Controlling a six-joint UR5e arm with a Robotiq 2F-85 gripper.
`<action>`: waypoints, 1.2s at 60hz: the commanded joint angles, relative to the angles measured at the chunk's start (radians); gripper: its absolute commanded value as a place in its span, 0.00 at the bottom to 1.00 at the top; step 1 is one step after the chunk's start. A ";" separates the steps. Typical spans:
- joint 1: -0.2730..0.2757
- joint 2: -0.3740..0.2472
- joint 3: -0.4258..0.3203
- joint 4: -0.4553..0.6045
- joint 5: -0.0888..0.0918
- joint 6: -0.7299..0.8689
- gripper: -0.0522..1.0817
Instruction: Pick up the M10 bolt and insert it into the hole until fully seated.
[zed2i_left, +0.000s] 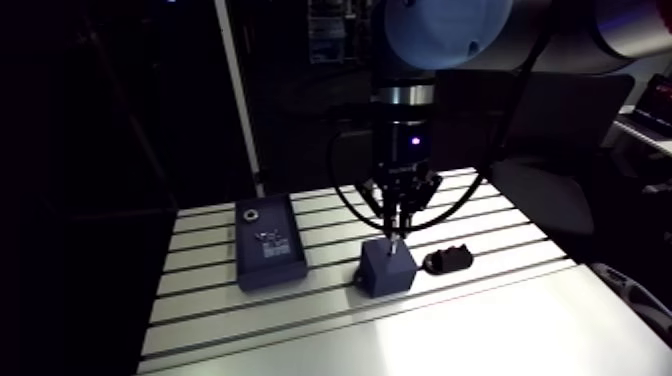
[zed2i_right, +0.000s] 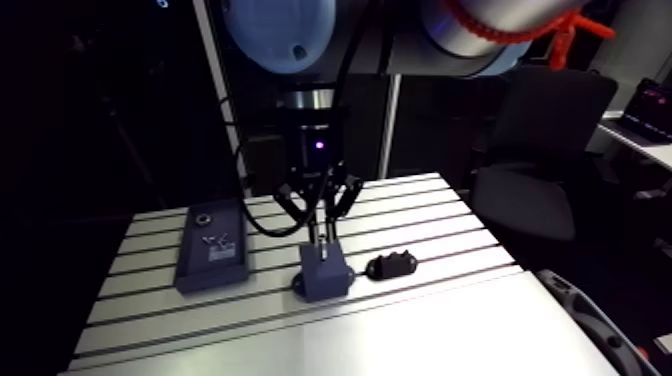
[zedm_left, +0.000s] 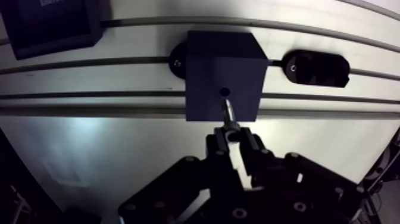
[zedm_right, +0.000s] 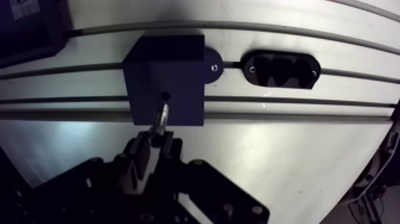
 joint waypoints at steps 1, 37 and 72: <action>0.000 0.001 0.001 0.000 0.000 0.000 1.00; 0.000 0.003 0.002 -0.005 0.002 0.000 1.00; 0.000 0.006 0.002 -0.005 0.000 0.000 1.00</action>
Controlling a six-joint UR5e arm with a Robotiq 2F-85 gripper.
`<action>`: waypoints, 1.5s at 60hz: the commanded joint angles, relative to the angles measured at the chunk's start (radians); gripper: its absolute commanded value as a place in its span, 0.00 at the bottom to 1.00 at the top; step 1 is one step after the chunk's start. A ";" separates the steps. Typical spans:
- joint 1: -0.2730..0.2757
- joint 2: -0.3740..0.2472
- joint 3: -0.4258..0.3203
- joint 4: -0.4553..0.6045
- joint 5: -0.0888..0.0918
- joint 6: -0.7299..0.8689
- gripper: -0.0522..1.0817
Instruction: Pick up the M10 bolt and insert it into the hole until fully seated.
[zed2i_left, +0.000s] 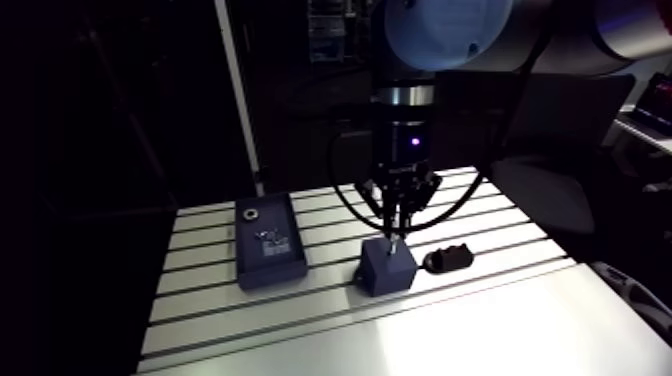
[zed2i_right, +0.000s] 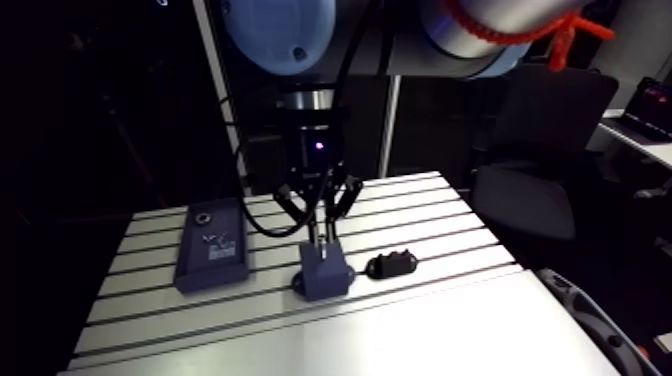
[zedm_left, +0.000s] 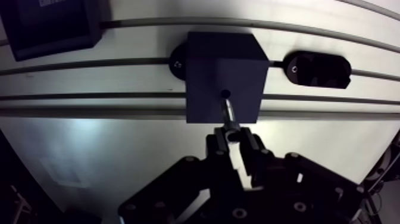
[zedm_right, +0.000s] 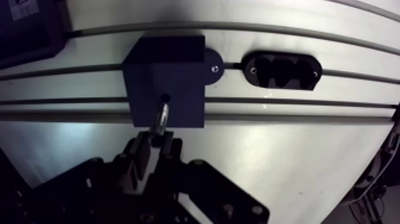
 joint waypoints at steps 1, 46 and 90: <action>0.000 0.002 0.000 0.000 -0.001 -0.001 1.00; 0.000 0.006 0.000 -0.001 0.000 0.000 1.00; 0.000 0.008 0.002 -0.003 0.000 0.000 1.00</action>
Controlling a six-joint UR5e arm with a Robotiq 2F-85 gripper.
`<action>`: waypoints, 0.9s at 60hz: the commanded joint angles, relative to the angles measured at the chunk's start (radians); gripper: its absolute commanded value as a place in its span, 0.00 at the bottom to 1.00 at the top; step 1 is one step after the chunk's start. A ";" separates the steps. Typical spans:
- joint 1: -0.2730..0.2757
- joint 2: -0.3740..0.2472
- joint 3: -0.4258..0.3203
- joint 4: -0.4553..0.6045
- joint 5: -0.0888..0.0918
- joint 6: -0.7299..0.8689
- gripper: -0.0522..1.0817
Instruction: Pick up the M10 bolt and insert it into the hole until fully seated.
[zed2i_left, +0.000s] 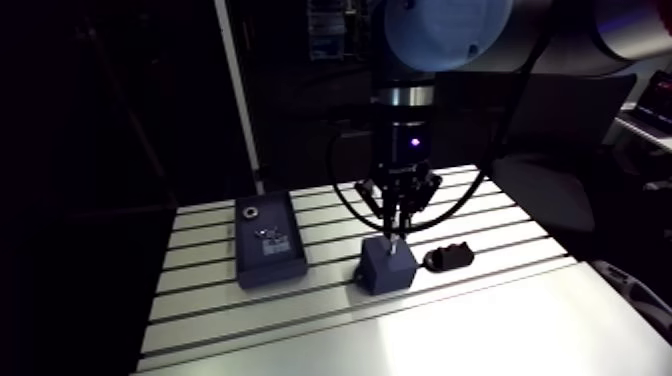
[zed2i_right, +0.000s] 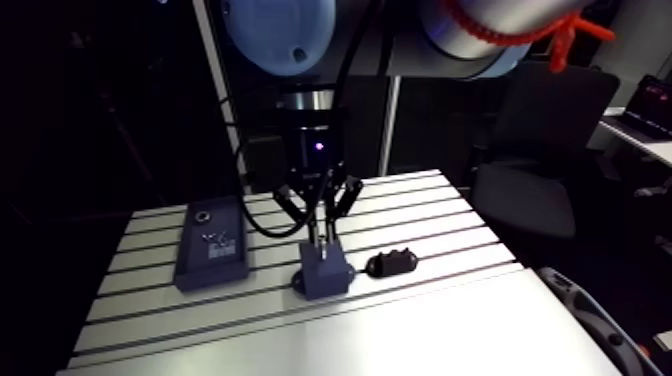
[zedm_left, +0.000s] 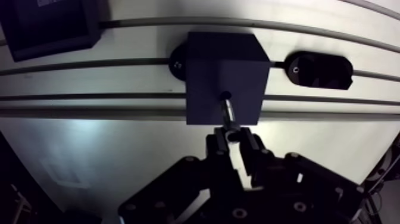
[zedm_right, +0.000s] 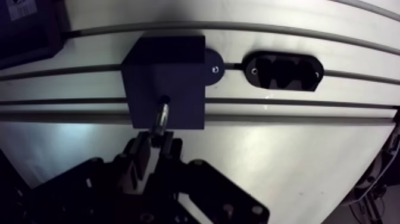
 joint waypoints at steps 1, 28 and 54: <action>0.000 0.001 0.000 0.000 -0.001 0.000 1.00; 0.000 0.002 0.002 -0.024 -0.003 -0.003 1.00; 0.000 0.009 0.001 -0.024 -0.001 -0.003 1.00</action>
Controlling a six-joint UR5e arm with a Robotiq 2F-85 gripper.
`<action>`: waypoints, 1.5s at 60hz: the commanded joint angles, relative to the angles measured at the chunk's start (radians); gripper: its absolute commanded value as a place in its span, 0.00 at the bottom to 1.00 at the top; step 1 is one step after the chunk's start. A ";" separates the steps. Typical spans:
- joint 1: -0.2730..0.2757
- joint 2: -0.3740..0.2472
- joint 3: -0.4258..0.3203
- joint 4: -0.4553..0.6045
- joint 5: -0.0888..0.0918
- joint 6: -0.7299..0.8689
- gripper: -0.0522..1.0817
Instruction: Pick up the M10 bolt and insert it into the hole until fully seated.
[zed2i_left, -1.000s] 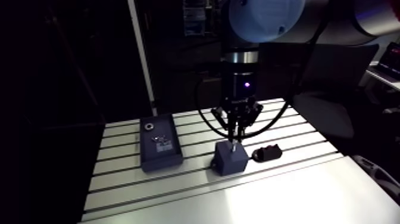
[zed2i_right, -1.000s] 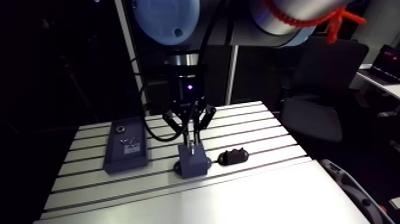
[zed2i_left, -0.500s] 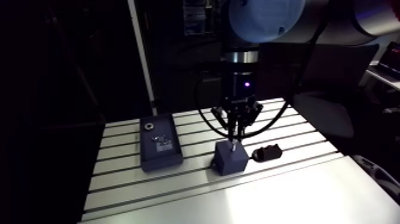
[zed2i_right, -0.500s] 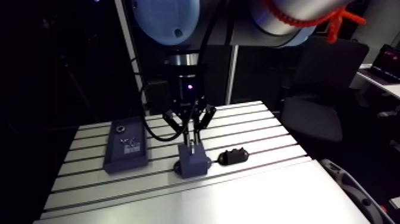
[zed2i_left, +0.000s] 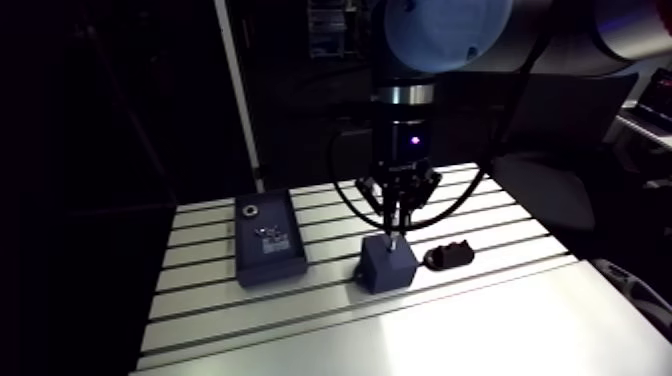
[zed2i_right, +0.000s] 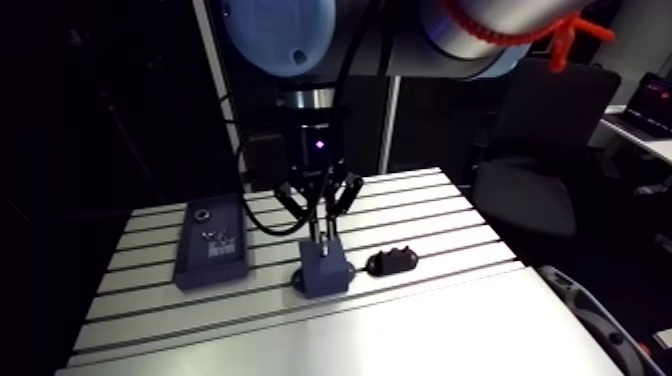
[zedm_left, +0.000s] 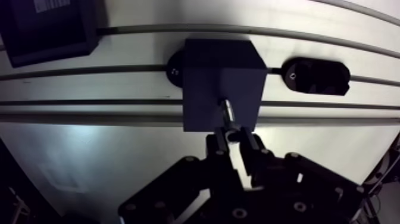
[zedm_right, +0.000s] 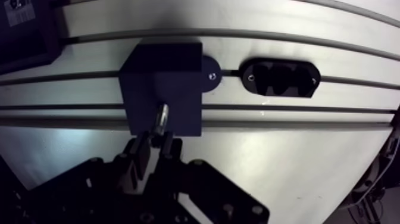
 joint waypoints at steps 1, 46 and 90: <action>0.000 0.000 0.002 0.000 0.002 0.000 1.00; 0.000 -0.003 0.021 -0.003 0.001 0.000 1.00; 0.000 -0.008 0.034 -0.008 0.002 -0.012 0.05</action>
